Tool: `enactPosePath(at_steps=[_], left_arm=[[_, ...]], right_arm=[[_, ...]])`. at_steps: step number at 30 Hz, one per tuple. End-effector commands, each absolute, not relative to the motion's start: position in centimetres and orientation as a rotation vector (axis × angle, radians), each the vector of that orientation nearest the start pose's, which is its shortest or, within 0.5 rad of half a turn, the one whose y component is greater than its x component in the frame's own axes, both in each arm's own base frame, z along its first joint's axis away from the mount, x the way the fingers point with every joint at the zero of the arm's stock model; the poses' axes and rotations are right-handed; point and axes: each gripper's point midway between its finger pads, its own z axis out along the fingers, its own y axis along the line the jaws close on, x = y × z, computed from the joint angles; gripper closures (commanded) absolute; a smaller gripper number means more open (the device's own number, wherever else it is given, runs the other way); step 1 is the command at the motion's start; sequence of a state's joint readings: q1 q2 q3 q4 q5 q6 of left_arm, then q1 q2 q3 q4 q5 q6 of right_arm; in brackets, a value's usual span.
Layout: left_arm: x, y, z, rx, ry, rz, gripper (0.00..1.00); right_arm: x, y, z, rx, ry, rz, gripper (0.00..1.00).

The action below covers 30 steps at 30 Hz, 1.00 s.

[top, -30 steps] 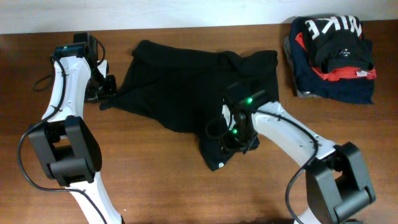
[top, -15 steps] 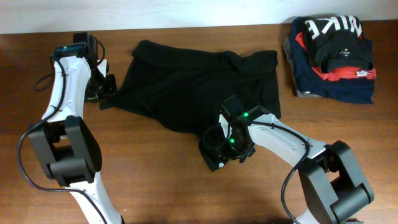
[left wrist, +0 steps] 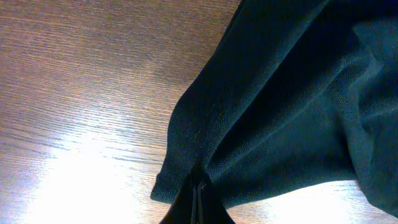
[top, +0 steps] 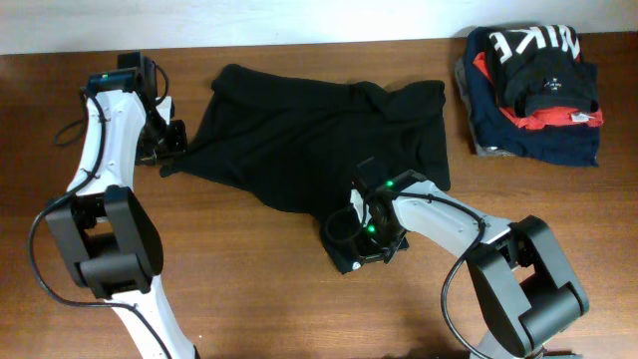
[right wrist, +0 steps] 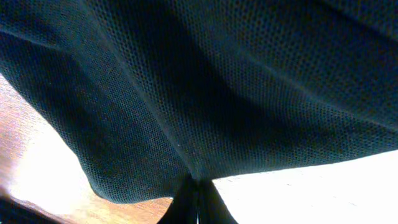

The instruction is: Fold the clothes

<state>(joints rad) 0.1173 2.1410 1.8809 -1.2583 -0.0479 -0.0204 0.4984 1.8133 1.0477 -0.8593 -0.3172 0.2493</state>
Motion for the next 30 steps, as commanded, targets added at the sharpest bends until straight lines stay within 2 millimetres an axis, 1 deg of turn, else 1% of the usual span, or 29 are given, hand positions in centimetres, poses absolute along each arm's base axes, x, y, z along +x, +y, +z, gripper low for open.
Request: enactPosePath(at_steps=[1,3,7,10,11,14,15,18,20,21,25,28,30], left_arm=[[42.1,5.7,8.8,-0.219,3.087,0.066,0.99],[41.8,5.7,8.8,-0.221,3.096,0.066,1.0],[41.1,5.7,8.8,-0.221,3.125,0.076,1.0],[40.9,5.7,8.8,-0.222,3.135,0.075,0.99],[40.8,5.7,8.8,-0.222,3.138,0.075,0.99],[40.8,5.7,8.8,-0.221,3.139,0.075,0.99],[40.6,5.7,8.8,-0.214,3.146,0.073,0.99],[39.8,5.5,8.9,-0.197,3.181,0.072,0.99],[39.1,5.4,9.1,-0.197,3.206,0.07,0.99],[38.4,5.4,9.6,-0.186,3.222,0.069,0.99],[38.0,5.1,11.5,-0.183,3.193,0.059,0.99],[37.7,4.6,13.6,-0.164,3.147,0.057,0.99],[37.4,4.1,15.1,-0.145,3.112,0.059,0.99]], right_arm=[[23.3,17.8,0.8,-0.345,3.257,0.478,0.96],[23.8,17.0,1.5,-0.289,3.249,0.485,0.96],[25.0,14.4,3.3,-0.155,3.224,0.5,0.96],[25.4,12.7,4.2,-0.084,3.207,0.501,0.96],[25.7,11.8,4.6,-0.055,3.196,0.505,0.96],[26.1,10.2,5.0,0.032,3.185,0.508,0.96],[26.3,9.4,5.0,0.078,3.185,0.51,0.96],[26.3,8.4,5.3,0.109,3.181,0.523,0.96],[26.4,7.8,6.0,0.117,3.171,0.53,0.96],[26.5,7.5,7.0,0.121,3.152,0.531,0.96],[27.0,7.1,10.1,0.116,3.087,0.528,0.96],[26.9,7.1,12.2,0.104,3.043,0.526,0.96],[26.8,7.0,13.3,0.099,3.024,0.526,0.96]])
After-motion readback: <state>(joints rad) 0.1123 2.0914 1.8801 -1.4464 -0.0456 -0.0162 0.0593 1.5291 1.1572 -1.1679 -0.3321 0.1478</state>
